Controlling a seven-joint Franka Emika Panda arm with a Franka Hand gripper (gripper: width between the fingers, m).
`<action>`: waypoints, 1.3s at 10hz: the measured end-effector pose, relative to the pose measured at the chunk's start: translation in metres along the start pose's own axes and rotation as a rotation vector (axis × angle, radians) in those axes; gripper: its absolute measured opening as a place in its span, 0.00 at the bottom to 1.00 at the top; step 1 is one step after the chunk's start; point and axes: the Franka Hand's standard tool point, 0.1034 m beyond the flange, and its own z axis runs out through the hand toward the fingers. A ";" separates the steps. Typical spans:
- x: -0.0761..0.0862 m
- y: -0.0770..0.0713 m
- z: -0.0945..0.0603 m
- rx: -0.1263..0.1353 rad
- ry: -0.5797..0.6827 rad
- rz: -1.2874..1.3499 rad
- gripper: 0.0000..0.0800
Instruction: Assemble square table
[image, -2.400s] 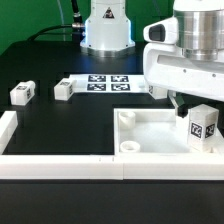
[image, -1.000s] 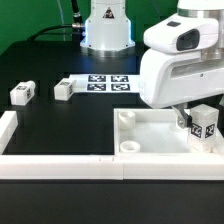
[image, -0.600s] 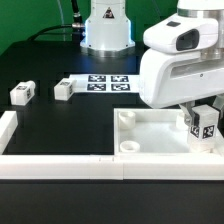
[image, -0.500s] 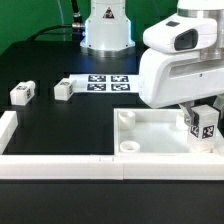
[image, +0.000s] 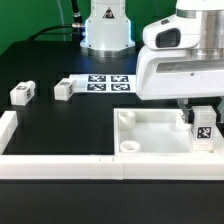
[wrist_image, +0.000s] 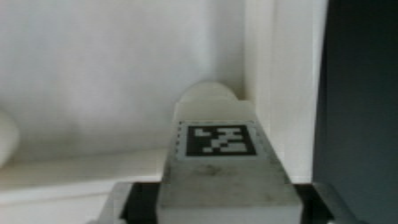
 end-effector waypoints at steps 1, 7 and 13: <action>0.000 0.000 0.000 -0.001 -0.002 0.105 0.36; 0.001 0.003 0.001 0.025 -0.014 0.619 0.36; 0.001 0.000 0.000 0.024 -0.011 0.545 0.75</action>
Offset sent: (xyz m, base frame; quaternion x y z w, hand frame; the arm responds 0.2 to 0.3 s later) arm -0.0015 -0.0075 -0.0168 -0.0028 -0.0223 0.1924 0.9811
